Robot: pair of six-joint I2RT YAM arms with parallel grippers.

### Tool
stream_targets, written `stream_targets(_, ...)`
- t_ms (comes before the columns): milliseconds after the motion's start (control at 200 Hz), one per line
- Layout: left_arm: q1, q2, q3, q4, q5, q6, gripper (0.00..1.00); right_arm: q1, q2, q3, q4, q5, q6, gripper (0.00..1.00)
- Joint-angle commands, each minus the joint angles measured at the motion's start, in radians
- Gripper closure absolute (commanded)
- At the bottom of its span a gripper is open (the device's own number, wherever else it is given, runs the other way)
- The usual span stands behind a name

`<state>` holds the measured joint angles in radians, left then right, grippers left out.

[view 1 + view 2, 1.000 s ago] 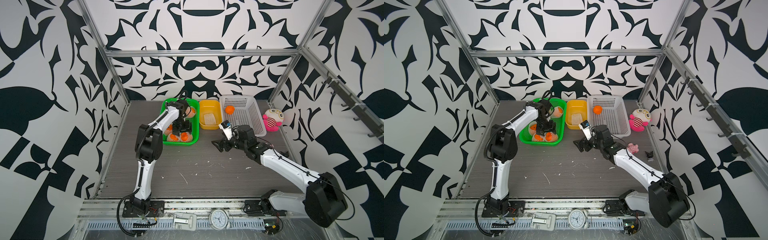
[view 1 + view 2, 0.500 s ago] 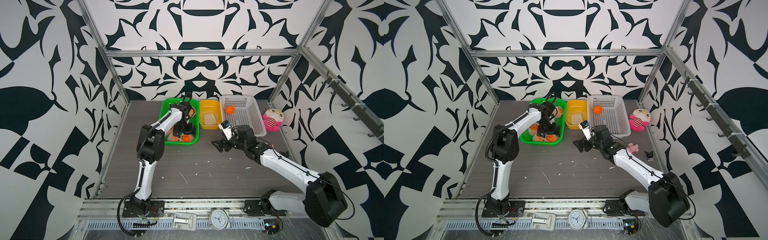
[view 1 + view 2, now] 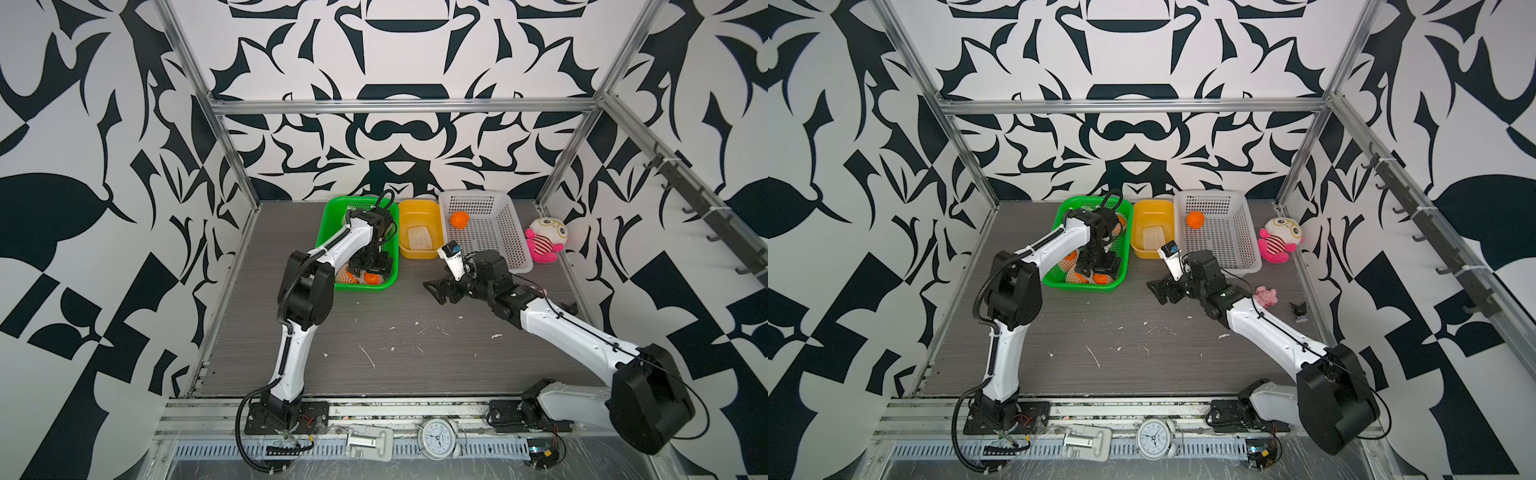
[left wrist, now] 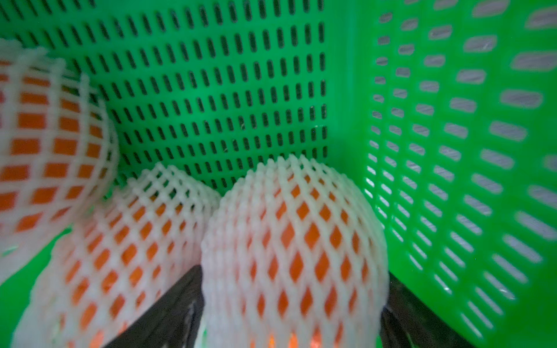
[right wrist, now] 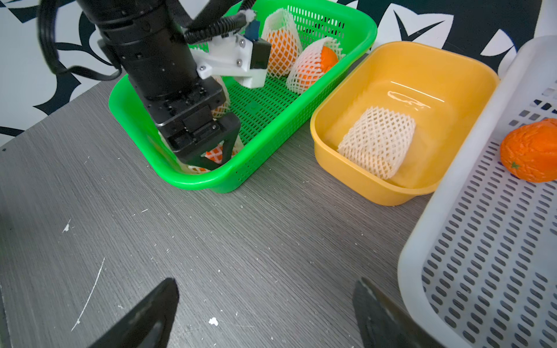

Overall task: Remove foam nets from oranges
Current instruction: Pick up the orange from the basket.

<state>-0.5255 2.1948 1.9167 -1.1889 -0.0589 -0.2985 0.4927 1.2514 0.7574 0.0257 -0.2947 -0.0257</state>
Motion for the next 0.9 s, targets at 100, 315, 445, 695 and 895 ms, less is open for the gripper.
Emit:
stream_targets(100, -0.003, 0.032, 0.000, -0.058, -0.015, 0.013, 0.04, 0.004, -0.016, 0.037, 0.004, 0.017, 0.009, 0.06)
stream_targets(315, -0.002, 0.054, 0.013, -0.043, 0.022, 0.014, 0.12, 0.004, -0.030, 0.051, -0.020, 0.025, 0.003, 0.06)
stream_targets(445, -0.001, 0.050, 0.013, -0.050, 0.000, 0.012, 0.24, 0.004, -0.042, 0.057, -0.036, 0.035, -0.006, 0.06)
stream_targets(695, 0.005, 0.013, 0.048, -0.101, -0.024, 0.007, 0.43, 0.004, -0.043, 0.073, -0.041, 0.035, -0.028, 0.06)
stream_targets(895, 0.020, -0.027, 0.088, -0.152, -0.024, 0.006, 0.46, 0.004, -0.053, 0.079, -0.032, 0.001, -0.089, 0.06)
